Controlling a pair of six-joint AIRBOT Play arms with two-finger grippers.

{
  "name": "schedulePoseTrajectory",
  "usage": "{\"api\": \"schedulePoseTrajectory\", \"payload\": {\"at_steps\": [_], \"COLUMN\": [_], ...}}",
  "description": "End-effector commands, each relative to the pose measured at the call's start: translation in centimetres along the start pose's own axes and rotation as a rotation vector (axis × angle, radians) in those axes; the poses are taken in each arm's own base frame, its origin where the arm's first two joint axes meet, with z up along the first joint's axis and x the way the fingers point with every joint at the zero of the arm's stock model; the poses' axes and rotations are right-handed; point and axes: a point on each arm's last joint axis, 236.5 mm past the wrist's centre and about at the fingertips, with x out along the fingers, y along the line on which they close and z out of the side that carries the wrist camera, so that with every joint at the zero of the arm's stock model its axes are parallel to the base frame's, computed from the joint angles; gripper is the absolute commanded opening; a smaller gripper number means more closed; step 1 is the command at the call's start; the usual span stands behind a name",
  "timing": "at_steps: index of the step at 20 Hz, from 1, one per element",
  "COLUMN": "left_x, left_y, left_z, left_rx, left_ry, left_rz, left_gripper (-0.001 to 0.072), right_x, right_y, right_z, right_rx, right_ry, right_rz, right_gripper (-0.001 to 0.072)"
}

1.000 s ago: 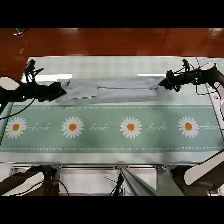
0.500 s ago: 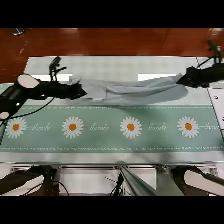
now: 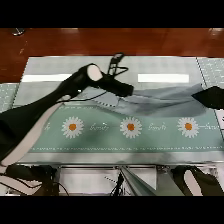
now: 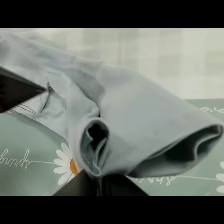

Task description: Fold the shirts.

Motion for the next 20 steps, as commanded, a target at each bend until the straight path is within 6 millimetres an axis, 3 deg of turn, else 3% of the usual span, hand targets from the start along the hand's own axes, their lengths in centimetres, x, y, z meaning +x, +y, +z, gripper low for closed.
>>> {"api": "schedulePoseTrajectory", "payload": {"at_steps": [1,4,6,8,10,12,14,17,20], "left_x": [6.6,10.3,11.4,11.2,9.6,6.2,0.7,-10.8,-22.5], "left_y": [-5.6,-9.4,-10.8,-10.8,-9.3,-5.4,0.5,8.6,11.5], "left_z": [-2.2,-6.4,-9.0,-9.2,-6.8,-2.9,0.9,4.1,4.6], "left_rx": [0.020,0.015,0.026,0.032,0.011,-0.043,-0.176,-0.219,-0.124], "left_ry": [0.077,0.165,0.223,0.242,0.232,0.200,0.161,0.090,-0.067], "left_rz": [-0.052,-0.111,-0.129,-0.132,-0.131,-0.113,-0.073,0.010,0.176], "left_gripper": [0.0025,0.0025,0.0026,0.0026,0.0026,0.0026,0.0027,0.0026,0.0026], "right_x": [-1.0,-1.0,-1.0,-1.0,-1.0,-1.0,-0.9,0.8,5.2], "right_y": [0.8,1.2,1.0,1.0,1.0,1.0,1.6,5.2,10.1], "right_z": [-1.1,-0.8,-0.6,-0.4,-0.4,-0.4,0.0,1.4,3.1], "right_rx": [0.011,0.013,0.012,0.011,0.009,0.008,0.014,-0.015,-0.054], "right_ry": [-0.007,-0.019,-0.025,-0.034,-0.034,-0.034,-0.044,-0.060,-0.058], "right_rz": [0.007,0.022,0.016,0.015,0.015,0.017,0.044,0.174,0.293], "right_gripper": [0.0027,0.0028,0.0028,0.0028,0.0028,0.0028,0.0028,0.0028,0.0028]}}
